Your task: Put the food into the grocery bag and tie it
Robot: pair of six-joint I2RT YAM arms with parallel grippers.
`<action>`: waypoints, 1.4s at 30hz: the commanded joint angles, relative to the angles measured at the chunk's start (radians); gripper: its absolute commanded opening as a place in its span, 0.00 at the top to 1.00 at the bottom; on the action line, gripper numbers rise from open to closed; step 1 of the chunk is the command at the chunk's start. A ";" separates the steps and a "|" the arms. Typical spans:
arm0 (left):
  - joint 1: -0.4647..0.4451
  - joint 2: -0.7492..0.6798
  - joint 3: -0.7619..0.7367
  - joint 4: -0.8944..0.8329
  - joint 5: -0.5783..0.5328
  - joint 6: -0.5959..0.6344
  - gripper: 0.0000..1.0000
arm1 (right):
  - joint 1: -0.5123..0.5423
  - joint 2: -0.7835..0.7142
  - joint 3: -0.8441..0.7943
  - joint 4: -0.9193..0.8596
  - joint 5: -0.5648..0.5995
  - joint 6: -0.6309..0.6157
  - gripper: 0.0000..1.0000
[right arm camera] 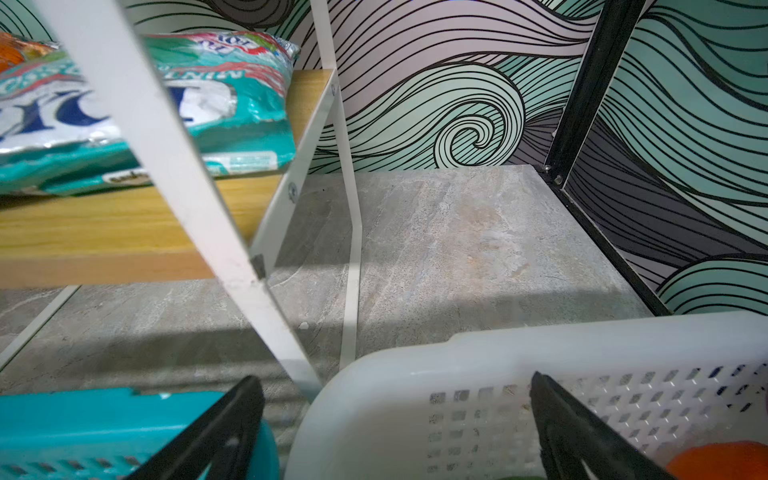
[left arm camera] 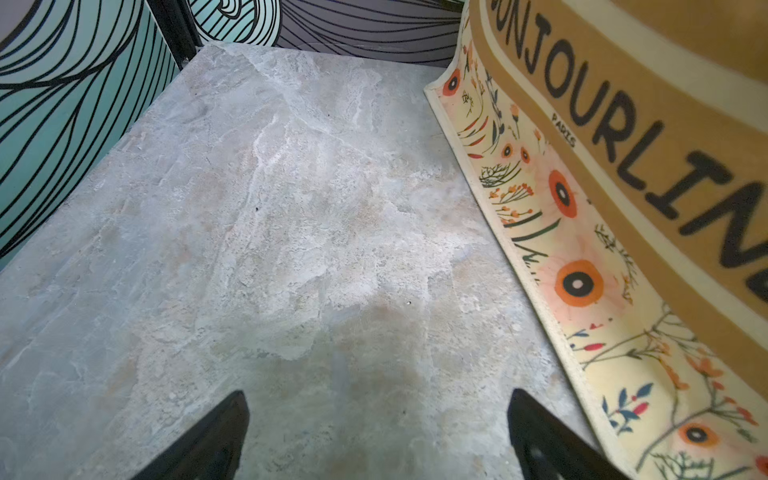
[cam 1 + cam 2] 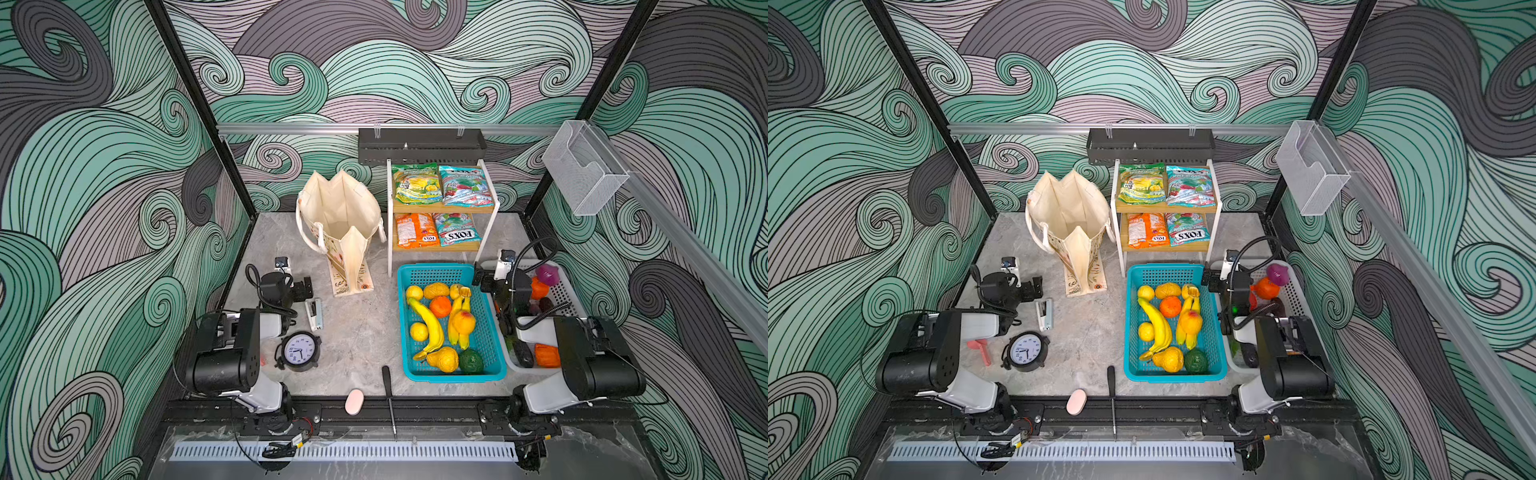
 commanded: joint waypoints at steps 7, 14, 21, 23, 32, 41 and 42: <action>-0.007 -0.012 0.030 -0.004 0.009 0.007 0.01 | -0.008 0.017 -0.017 -0.065 0.009 -0.022 0.00; -0.007 -0.012 0.030 -0.003 0.008 0.007 0.01 | -0.008 0.017 -0.016 -0.067 0.008 -0.023 0.00; -0.007 -0.012 0.030 -0.004 0.008 0.007 0.01 | -0.008 0.017 -0.014 -0.068 0.008 -0.022 0.00; -0.007 -0.012 0.030 -0.005 0.009 0.008 0.01 | -0.008 0.017 -0.014 -0.069 0.008 -0.022 0.00; -0.007 -0.012 0.030 -0.005 0.008 0.007 0.01 | -0.008 0.016 -0.015 -0.068 0.008 -0.022 0.00; -0.007 -0.013 0.030 -0.005 0.009 0.007 0.01 | -0.008 0.017 -0.017 -0.066 0.008 -0.022 0.00; -0.007 -0.012 0.030 -0.005 0.007 0.007 0.01 | -0.008 0.017 -0.015 -0.065 0.008 -0.022 0.00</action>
